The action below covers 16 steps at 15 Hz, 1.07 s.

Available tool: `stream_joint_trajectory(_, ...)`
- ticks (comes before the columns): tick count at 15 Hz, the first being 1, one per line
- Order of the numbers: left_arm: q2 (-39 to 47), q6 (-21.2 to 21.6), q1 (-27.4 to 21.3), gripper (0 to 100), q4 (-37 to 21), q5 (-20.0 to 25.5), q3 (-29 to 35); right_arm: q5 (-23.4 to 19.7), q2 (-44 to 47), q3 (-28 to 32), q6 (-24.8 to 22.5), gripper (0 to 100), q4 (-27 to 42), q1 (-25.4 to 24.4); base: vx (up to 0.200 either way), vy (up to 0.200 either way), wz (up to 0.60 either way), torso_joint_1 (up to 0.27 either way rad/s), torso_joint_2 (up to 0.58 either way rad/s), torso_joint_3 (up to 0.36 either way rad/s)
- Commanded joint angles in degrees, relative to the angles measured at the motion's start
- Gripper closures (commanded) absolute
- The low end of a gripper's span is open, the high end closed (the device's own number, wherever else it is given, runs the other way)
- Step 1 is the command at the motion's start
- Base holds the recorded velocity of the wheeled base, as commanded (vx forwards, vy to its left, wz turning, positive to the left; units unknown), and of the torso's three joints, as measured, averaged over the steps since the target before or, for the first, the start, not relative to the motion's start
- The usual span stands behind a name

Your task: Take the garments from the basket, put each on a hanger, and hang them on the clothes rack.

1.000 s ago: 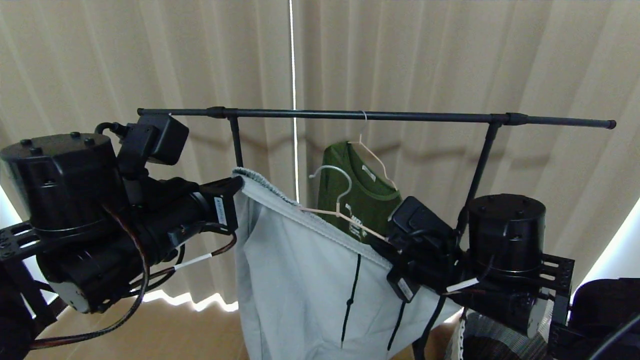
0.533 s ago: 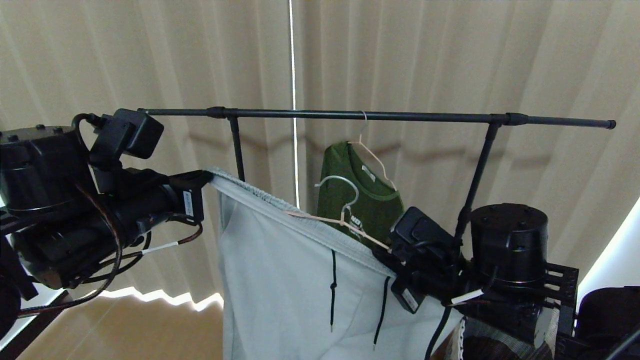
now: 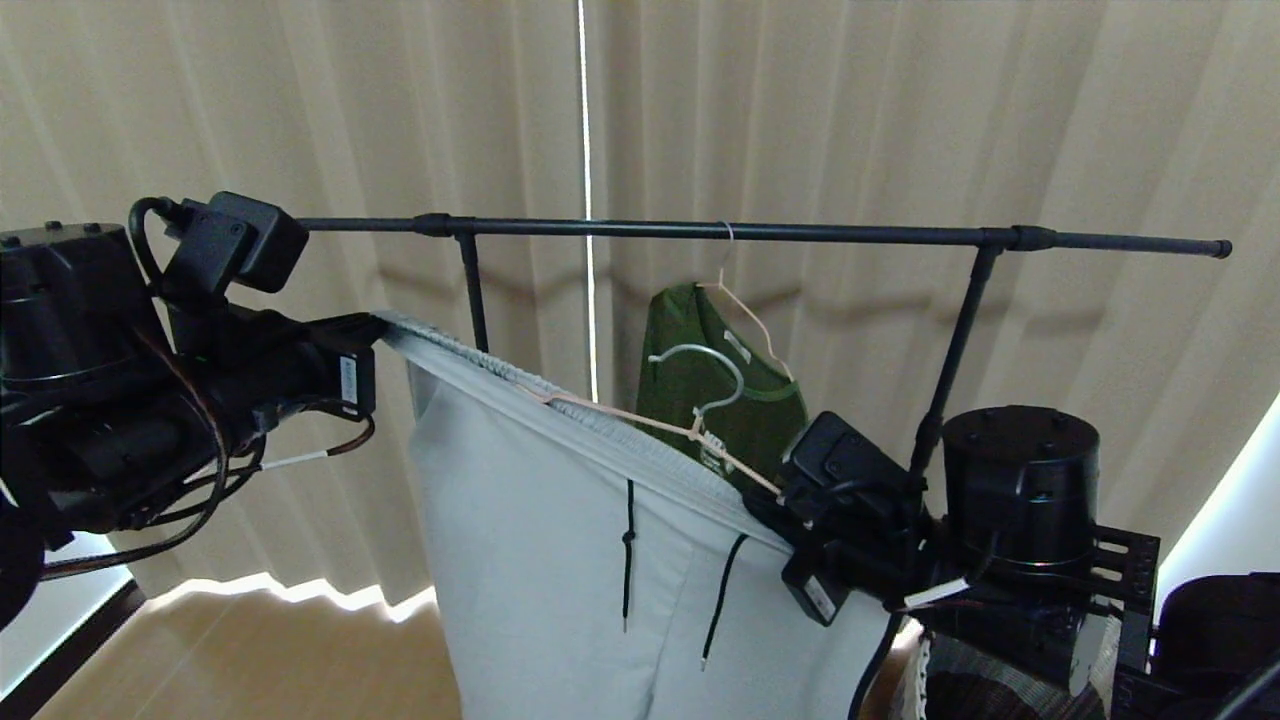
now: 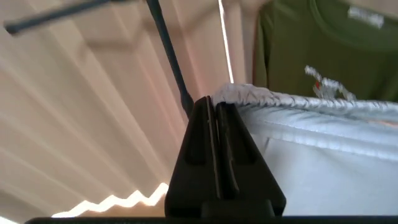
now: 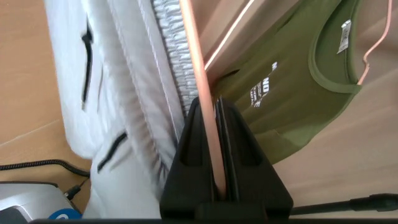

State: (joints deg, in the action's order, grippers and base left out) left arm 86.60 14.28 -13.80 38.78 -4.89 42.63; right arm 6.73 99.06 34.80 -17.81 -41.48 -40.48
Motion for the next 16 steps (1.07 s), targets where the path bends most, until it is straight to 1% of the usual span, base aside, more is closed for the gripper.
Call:
stream_joint_trajectory(1, 0.50, 0.05, -3.60, 100, -0.11, 2.60, 1.05, -0.05, 0.78, 0.44, -0.03, 100, 0.18, -0.21, 0.000, 0.000, 0.00, 0.000, 0.00, 0.000)
stream_joint_trajectory(2, 0.23, 0.31, -5.80, 100, -0.28, 5.33, 0.96, -0.05, 1.22, 0.70, -0.03, 100, 0.09, -0.38, 0.000, 0.000, 0.00, 0.000, 0.00, 0.000)
stream_joint_trajectory(3, 0.23, 0.75, -6.68, 100, -0.28, 6.29, 0.88, -0.05, 1.31, 0.79, -0.03, 100, 0.09, -0.38, 0.000, 0.000, 0.00, 0.000, 0.00, 0.000)
stream_joint_trajectory(5, 0.50, 6.20, -9.58, 100, -1.07, 8.05, 0.70, -0.05, 1.22, 0.79, -0.03, 100, 0.09, -0.38, 0.000, 0.000, 0.00, 0.000, 0.00, 0.000)
stream_joint_trajectory(6, 0.67, 8.58, -10.28, 100, -2.57, 9.99, 0.44, -0.05, 1.05, 0.79, -0.03, 100, 0.09, -0.38, 0.000, 0.000, 0.00, 0.000, 0.00, 0.000)
stream_joint_trajectory(7, 0.67, 9.63, -10.37, 100, -3.71, 11.48, 0.17, -0.05, 0.87, 0.79, -0.03, 100, -0.09, -0.38, 0.000, 0.000, 0.00, 0.000, 0.00, 0.000)
stream_joint_trajectory(9, 0.41, 11.65, -10.37, 100, -4.59, 15.00, -2.46, -0.05, 0.52, 1.14, -0.03, 100, -0.53, -0.38, 0.000, 0.000, 0.00, 0.000, 0.00, 0.000)
stream_joint_trajectory(11, 0.23, 12.71, -10.28, 100, -4.59, 15.17, -4.84, -0.14, -1.06, 1.49, 0.06, 100, -0.53, -0.38, 0.000, 0.000, 0.00, 0.000, 0.00, 0.000)
stream_joint_trajectory(14, -0.03, 12.71, -10.46, 100, -4.59, 15.61, -6.68, -0.31, -2.12, 1.58, 0.06, 100, -0.62, -0.38, 0.000, 0.000, 0.00, 0.000, 0.00, 0.000)
stream_joint_trajectory(15, -0.73, 12.71, -11.16, 0, -4.59, 16.23, -7.56, -0.40, -2.47, 1.76, 0.06, 100, -0.70, -0.38, 0.000, 0.000, 0.00, 0.000, 0.00, 0.000)
stream_joint_trajectory(16, -0.91, 12.62, -11.42, 0, -4.59, 16.23, -7.74, -0.49, -2.64, 1.76, 0.06, 100, -0.79, -0.38, 0.000, 0.000, 0.00, 0.000, 0.00, 0.000)
